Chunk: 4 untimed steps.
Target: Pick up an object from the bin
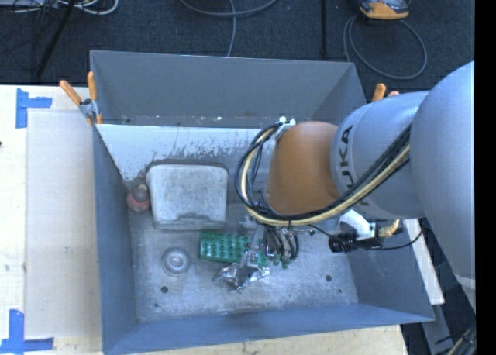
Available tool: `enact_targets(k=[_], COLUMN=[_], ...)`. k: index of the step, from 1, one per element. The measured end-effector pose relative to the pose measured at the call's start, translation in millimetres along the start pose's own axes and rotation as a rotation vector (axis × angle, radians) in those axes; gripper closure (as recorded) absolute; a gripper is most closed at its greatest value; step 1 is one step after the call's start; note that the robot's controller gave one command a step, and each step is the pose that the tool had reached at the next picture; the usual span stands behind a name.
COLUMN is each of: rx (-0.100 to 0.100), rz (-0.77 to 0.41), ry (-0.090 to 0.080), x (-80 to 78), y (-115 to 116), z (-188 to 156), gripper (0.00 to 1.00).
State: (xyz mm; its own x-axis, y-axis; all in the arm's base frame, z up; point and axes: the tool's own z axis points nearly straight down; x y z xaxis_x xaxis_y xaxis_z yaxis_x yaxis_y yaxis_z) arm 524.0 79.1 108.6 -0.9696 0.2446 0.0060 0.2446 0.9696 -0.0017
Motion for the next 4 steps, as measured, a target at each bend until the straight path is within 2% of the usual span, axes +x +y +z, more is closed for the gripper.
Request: enact_targets(k=[1, 2, 3, 4], rx=[-0.001, -0.009, -0.005, -0.010], rz=[0.132, 0.301, 0.302, 0.304], ry=[-0.002, -0.022, -0.012, -0.023], x=[10.1, 8.7, 6.4, 3.0], y=[-9, 0, 0, 0], z=[-4, 33, 30, 27], gripper=[0.00, 0.00, 0.00, 1.00])
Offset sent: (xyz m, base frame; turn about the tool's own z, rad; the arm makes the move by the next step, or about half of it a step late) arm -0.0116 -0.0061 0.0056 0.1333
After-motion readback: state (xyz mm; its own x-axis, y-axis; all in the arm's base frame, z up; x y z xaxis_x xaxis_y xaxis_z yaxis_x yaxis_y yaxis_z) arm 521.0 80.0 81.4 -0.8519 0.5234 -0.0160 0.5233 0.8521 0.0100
